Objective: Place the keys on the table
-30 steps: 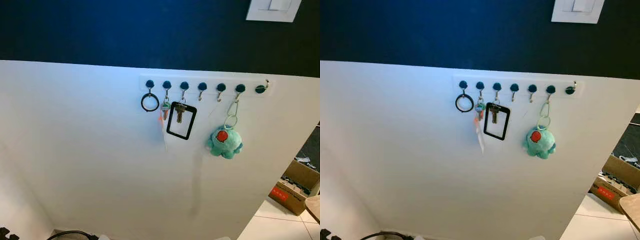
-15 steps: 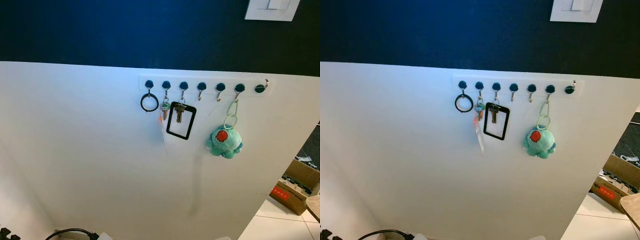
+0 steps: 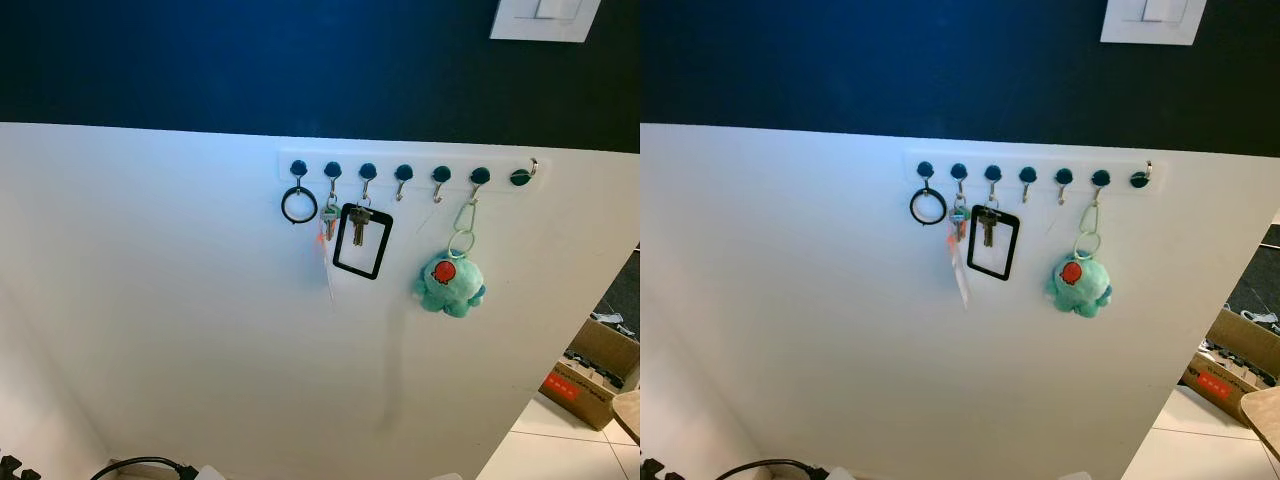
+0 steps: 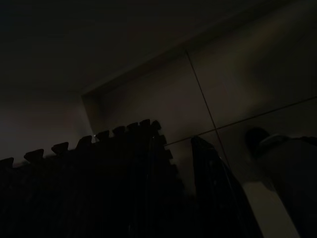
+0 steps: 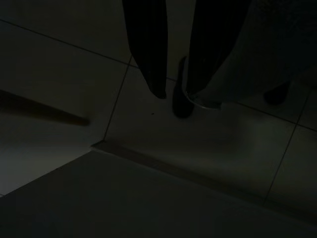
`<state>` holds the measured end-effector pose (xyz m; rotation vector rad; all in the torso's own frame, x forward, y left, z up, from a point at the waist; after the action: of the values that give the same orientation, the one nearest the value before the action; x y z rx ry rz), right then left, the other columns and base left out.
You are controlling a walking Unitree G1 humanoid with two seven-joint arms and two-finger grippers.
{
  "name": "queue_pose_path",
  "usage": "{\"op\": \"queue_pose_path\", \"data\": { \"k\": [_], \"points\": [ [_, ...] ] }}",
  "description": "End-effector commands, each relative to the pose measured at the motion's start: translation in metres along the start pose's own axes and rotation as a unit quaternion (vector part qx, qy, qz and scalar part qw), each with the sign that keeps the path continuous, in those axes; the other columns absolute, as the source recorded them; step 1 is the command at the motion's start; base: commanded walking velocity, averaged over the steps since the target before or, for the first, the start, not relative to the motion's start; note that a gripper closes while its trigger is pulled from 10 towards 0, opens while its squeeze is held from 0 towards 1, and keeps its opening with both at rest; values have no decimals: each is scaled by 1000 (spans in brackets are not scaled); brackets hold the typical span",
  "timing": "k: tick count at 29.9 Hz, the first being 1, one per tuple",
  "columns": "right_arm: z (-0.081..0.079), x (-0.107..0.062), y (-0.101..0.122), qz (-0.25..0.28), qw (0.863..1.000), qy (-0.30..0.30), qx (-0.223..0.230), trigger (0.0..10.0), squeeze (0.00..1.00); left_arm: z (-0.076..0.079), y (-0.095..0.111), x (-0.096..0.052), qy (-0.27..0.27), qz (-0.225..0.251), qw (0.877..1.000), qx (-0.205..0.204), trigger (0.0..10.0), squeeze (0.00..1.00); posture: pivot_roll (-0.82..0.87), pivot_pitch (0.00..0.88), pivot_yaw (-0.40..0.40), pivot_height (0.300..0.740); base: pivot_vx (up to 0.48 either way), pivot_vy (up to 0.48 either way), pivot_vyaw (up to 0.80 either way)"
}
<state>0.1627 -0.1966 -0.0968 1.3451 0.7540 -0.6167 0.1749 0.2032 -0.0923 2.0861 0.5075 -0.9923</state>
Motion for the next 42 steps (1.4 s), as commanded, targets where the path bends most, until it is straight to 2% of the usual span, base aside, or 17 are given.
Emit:
{"op": "queue_pose_path", "data": {
  "k": [1, 22, 42],
  "points": [
    [0, 0, -1, -4, 1000, -3, 4, 10000, 0, 1, -5, -1, -2, -9, 1000, 2, 10000, 0, -43, 0, 0, 740, 0, 0, 0],
    [-1, 1, 0, -4, 1000, -1, 0, 10000, 0, -3, -6, -1, 4, -10, 1000, 9, 10000, 0, -38, 0, 0, 740, 0, 0, 0],
    [-1, 1, 1, -6, 1000, 4, 3, 10000, 0, -6, -4, 0, 11, -9, 1000, -2, 10000, 0, -28, 0, -7, 740, 0, 0, 0]
  ]
}}
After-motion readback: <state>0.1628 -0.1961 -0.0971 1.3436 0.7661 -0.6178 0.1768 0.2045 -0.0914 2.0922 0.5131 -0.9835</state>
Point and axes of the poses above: a point about 5 cm out from each wrist's last joint towards the gripper, its own x axis pointing out of the wrist towards the gripper, its own y axis along the axis of the wrist's last joint, z = x × y, the point moved 1 cm from there along x, pointing out of the wrist towards the gripper, and after that the axes turned 4 degrees about x, right-handed, at the moved point
